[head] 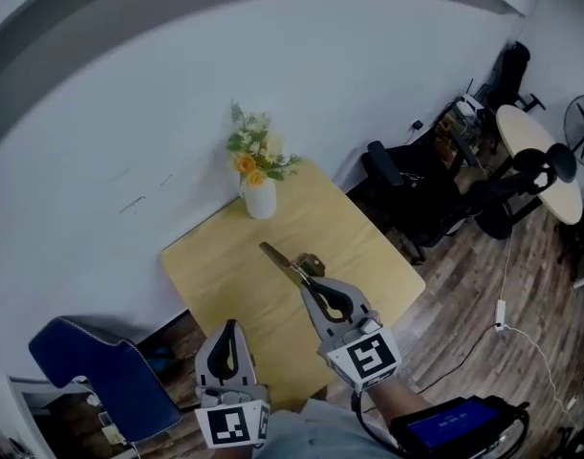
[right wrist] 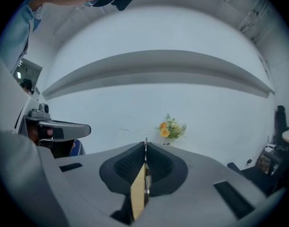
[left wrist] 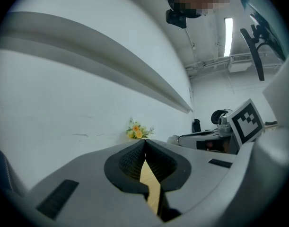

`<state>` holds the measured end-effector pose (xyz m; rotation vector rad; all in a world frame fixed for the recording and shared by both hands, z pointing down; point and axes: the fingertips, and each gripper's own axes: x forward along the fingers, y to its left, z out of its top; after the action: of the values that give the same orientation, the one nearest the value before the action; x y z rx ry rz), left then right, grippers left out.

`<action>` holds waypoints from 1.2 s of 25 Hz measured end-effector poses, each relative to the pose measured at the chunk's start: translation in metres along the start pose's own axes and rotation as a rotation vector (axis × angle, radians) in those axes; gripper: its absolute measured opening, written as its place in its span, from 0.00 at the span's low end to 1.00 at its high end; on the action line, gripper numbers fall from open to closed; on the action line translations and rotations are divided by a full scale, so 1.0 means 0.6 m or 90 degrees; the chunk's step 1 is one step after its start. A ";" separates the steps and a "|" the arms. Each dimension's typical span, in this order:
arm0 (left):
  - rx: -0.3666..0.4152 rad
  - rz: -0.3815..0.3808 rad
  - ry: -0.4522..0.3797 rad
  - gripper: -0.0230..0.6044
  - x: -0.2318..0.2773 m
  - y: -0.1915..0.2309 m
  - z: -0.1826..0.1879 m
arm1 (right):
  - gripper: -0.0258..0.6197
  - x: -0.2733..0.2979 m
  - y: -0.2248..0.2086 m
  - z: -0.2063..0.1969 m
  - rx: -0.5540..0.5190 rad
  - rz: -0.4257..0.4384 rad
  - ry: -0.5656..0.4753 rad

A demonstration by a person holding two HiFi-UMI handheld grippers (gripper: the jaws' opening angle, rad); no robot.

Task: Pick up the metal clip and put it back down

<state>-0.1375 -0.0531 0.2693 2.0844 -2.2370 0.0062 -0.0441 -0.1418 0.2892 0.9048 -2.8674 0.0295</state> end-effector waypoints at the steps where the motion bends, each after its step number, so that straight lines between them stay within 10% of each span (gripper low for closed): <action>1: 0.001 -0.009 0.000 0.07 0.002 -0.011 0.003 | 0.12 -0.011 -0.011 -0.001 -0.002 -0.010 -0.002; 16: 0.039 -0.137 0.082 0.07 0.080 -0.150 -0.085 | 0.12 -0.107 -0.173 -0.165 0.069 -0.164 0.099; 30: 0.068 -0.158 0.216 0.07 0.145 -0.160 -0.254 | 0.12 -0.077 -0.239 -0.389 0.171 -0.197 0.174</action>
<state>-0.0392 -0.1375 0.4218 2.2020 -1.8119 0.4357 0.1040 -0.2190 0.5109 1.2737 -2.4809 0.4758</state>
